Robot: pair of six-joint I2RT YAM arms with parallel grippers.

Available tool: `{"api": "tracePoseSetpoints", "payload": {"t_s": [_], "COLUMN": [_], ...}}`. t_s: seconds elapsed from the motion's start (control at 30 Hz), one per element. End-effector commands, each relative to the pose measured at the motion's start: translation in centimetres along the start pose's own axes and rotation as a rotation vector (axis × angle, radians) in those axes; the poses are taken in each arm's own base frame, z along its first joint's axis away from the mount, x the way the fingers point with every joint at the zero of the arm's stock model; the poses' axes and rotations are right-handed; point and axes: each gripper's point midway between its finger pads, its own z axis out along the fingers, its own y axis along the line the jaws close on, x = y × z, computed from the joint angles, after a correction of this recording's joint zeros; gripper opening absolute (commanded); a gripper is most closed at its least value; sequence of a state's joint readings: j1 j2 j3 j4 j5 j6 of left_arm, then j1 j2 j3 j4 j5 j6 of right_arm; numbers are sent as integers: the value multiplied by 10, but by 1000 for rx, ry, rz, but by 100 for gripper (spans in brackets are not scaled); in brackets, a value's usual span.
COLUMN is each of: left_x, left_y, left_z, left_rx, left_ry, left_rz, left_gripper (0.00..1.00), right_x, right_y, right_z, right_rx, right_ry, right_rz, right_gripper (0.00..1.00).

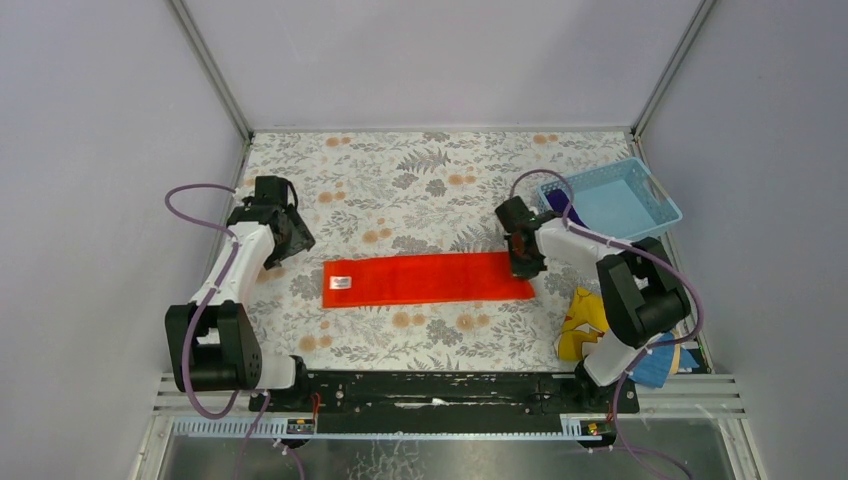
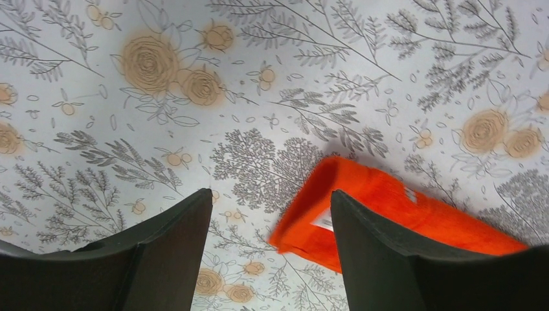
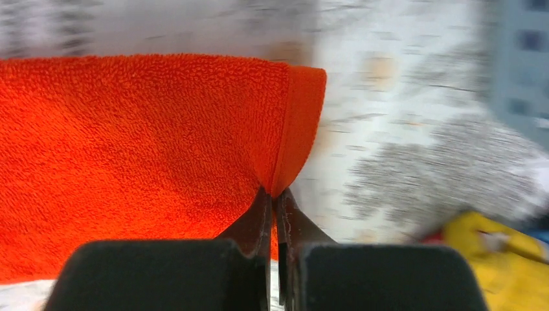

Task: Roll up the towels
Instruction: Fold the towel at the center of the board.

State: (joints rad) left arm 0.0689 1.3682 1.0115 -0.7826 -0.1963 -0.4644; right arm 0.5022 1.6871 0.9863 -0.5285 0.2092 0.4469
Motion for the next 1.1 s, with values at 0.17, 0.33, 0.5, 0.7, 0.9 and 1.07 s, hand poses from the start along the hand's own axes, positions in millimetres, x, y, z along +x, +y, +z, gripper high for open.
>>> {"api": "tracePoseSetpoints", "payload": {"t_s": [0.17, 0.33, 0.5, 0.7, 0.9, 1.07], "left_x": [4, 25, 57, 80, 96, 111], "left_y": [-37, -51, -67, -83, -93, -99], "left_z": [-15, -16, -18, -21, -16, -8], "left_rx": [200, 280, 390, 475, 506, 509], "left_ry": [-20, 58, 171, 230, 256, 279], "left_rz": [62, 72, 59, 18, -37, -43], "left_gripper": [68, 68, 68, 68, 66, 62], "right_x": [-56, -72, -75, -75, -71, -63], "right_y": [-119, -86, -18, 79, 151, 197], "right_z": [-62, -76, -95, -123, -136, -136], "right_rx": [353, 157, -116, -400, -558, -624], "right_ry": [-156, -187, -248, -321, -325, -282], "right_rz": [-7, -35, -95, -195, -275, -314], "right_gripper": [0, 0, 0, 0, 0, 0]}}
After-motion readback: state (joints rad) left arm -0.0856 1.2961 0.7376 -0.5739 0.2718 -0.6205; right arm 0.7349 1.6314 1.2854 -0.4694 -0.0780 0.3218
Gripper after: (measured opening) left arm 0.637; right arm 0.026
